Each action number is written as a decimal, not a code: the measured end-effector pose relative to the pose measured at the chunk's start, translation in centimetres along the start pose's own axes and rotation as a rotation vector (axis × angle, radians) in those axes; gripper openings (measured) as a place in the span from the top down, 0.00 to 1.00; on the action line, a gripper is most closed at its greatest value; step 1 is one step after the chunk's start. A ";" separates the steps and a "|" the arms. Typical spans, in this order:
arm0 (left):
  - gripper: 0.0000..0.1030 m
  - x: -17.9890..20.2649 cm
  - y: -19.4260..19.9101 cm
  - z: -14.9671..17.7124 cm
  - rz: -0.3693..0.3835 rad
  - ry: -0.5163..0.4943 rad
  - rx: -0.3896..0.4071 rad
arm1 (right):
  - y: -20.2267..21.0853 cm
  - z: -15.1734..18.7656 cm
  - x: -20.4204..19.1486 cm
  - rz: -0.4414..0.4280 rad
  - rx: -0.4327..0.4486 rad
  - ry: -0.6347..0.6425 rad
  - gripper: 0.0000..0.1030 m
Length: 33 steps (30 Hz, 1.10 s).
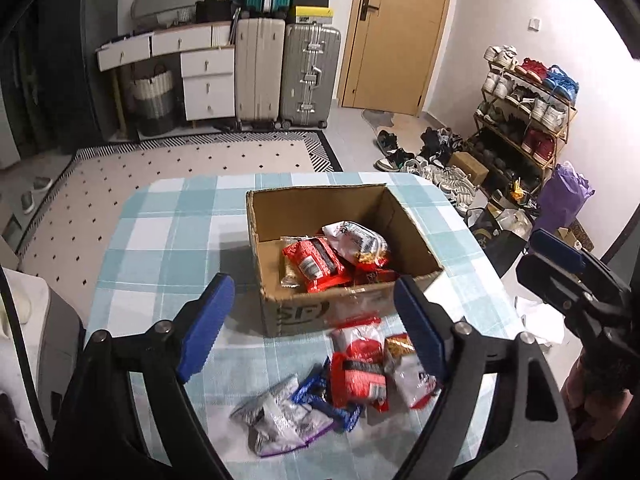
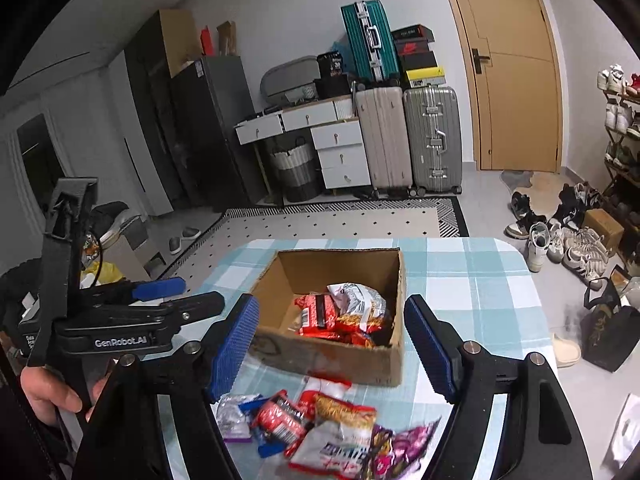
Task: Organize snacks
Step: 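Withdraw both tools from the box back toward the snack pile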
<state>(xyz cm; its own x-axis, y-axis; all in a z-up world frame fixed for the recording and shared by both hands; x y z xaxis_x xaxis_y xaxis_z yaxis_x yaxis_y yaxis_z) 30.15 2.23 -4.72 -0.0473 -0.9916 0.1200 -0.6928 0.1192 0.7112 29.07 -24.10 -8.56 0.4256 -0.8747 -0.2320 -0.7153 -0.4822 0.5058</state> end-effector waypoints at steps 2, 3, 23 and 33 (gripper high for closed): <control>0.22 0.3 1.4 0.6 -0.006 -0.005 0.016 | 1.3 0.4 -0.3 0.002 0.012 0.003 0.26; 0.21 0.5 2.0 0.8 -0.009 -0.008 0.023 | 2.0 0.8 -0.6 0.003 0.018 0.005 0.25; 0.14 3.7 9.5 8.4 0.002 -0.023 0.093 | 12.5 6.7 -2.8 -0.045 0.133 -0.082 0.03; 0.01 4.0 9.5 12.6 -0.017 -0.027 0.105 | 11.9 11.4 -0.7 -0.010 0.077 -0.176 0.03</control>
<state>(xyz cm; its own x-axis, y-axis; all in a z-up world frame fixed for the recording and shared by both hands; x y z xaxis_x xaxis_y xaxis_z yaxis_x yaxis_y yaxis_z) 14.29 -1.26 -6.24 -0.0532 -0.9946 0.0889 -0.7653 0.0978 0.6362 13.97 -29.80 -11.88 0.3343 -0.8616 -0.3820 -0.7547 -0.4875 0.4392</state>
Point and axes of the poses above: each gripper's, at about its wrist camera, not at the fingertips, and y roughly against the way its jaws point, x to its right, z to its underside, the point moved 9 cm from there along -y, roughly the way its jaws point, and after that the axes turned 2 degrees about -x, right-handed, at the moved point
